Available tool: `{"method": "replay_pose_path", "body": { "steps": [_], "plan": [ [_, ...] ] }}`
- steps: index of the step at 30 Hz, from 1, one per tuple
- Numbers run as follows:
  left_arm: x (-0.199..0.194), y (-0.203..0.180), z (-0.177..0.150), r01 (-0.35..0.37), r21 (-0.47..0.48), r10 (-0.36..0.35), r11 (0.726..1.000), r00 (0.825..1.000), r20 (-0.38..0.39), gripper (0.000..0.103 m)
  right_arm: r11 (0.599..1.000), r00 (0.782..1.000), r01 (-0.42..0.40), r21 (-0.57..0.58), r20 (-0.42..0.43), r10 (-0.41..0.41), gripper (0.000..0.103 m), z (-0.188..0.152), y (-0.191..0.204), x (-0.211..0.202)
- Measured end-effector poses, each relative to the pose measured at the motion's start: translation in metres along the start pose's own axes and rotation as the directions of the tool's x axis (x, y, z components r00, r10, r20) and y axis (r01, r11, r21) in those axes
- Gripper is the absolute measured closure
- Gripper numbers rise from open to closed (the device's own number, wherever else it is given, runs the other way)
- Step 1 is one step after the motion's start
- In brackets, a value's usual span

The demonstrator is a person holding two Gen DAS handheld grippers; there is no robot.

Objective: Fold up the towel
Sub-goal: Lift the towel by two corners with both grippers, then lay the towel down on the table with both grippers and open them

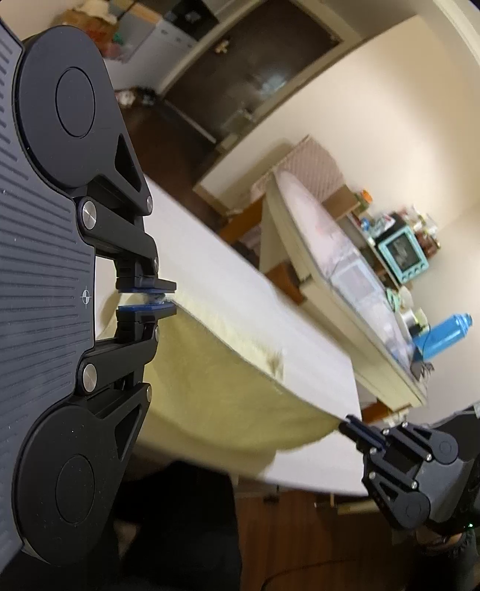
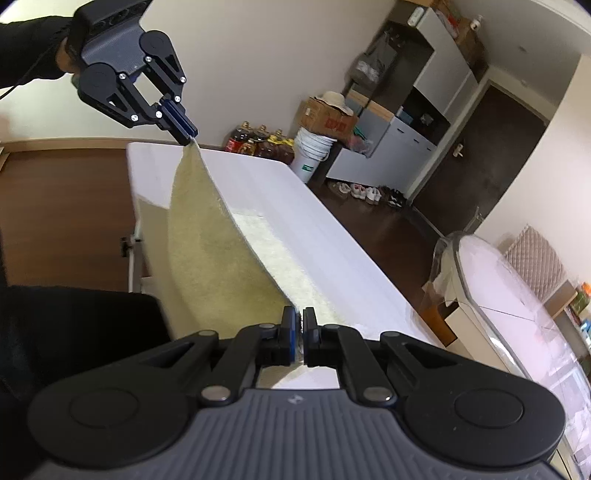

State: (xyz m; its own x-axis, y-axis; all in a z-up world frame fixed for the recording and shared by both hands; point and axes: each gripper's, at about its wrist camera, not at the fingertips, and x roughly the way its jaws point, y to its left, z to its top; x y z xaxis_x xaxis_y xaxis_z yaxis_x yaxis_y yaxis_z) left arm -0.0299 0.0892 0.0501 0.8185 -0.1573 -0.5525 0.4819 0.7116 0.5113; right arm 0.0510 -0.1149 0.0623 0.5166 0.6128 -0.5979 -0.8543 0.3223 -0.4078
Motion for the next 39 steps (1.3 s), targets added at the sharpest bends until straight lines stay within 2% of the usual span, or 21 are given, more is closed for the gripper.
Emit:
{"method": "replay_pose_path", "body": {
  "steps": [6, 14, 20, 23, 26, 28, 31, 34, 36, 39],
  "plan": [
    [0.056, 0.028, 0.008, 0.0, -0.04, -0.003, 0.999, 0.998, -0.064, 0.097, 0.994, 0.997, -0.045, 0.103, -0.063, 0.052, 0.099, 0.002, -0.046, 0.053],
    [0.115, 0.047, 0.001, 0.021, -0.083, -0.034, 0.996, 0.987, -0.154, 0.097, 0.984, 0.986, -0.072, 0.161, -0.134, 0.094, 0.099, 0.003, -0.086, 0.113],
    [0.137, 0.048, -0.013, 0.034, -0.118, -0.058, 0.992, 0.978, -0.203, 0.097, 0.975, 0.97, -0.1, 0.201, -0.199, 0.14, 0.099, -0.012, -0.089, 0.145],
    [0.142, 0.047, -0.018, 0.035, -0.121, -0.062, 0.992, 0.973, -0.223, 0.097, 0.975, 0.966, -0.098, 0.2, -0.217, 0.142, 0.094, -0.015, -0.085, 0.149],
    [0.146, 0.046, -0.025, 0.032, -0.122, -0.061, 0.992, 0.969, -0.239, 0.096, 0.974, 0.968, -0.084, 0.209, -0.214, 0.13, 0.081, -0.017, -0.086, 0.149],
    [0.147, 0.047, -0.028, 0.025, -0.129, -0.056, 0.991, 0.968, -0.245, 0.091, 0.973, 0.971, -0.07, 0.22, -0.206, 0.117, 0.073, -0.019, -0.087, 0.147],
    [0.146, 0.051, -0.033, 0.007, -0.158, -0.046, 0.987, 0.968, -0.245, 0.082, 0.969, 0.976, -0.049, 0.243, -0.194, 0.098, 0.071, -0.021, -0.089, 0.142],
    [0.143, 0.058, -0.036, -0.012, -0.198, -0.037, 0.98, 0.969, -0.244, 0.061, 0.963, 0.986, -0.014, 0.27, -0.157, 0.058, 0.069, -0.017, -0.088, 0.127],
    [0.139, 0.065, -0.038, -0.018, -0.235, -0.039, 0.972, 0.971, -0.236, 0.057, 0.958, 0.993, 0.001, 0.287, -0.117, 0.034, 0.066, -0.011, -0.085, 0.113],
    [0.129, 0.076, -0.043, -0.029, -0.28, -0.032, 0.96, 0.977, -0.211, 0.046, 0.943, 0.999, -0.007, 0.332, -0.046, 0.023, 0.064, 0.001, -0.069, 0.085]
  ]
}}
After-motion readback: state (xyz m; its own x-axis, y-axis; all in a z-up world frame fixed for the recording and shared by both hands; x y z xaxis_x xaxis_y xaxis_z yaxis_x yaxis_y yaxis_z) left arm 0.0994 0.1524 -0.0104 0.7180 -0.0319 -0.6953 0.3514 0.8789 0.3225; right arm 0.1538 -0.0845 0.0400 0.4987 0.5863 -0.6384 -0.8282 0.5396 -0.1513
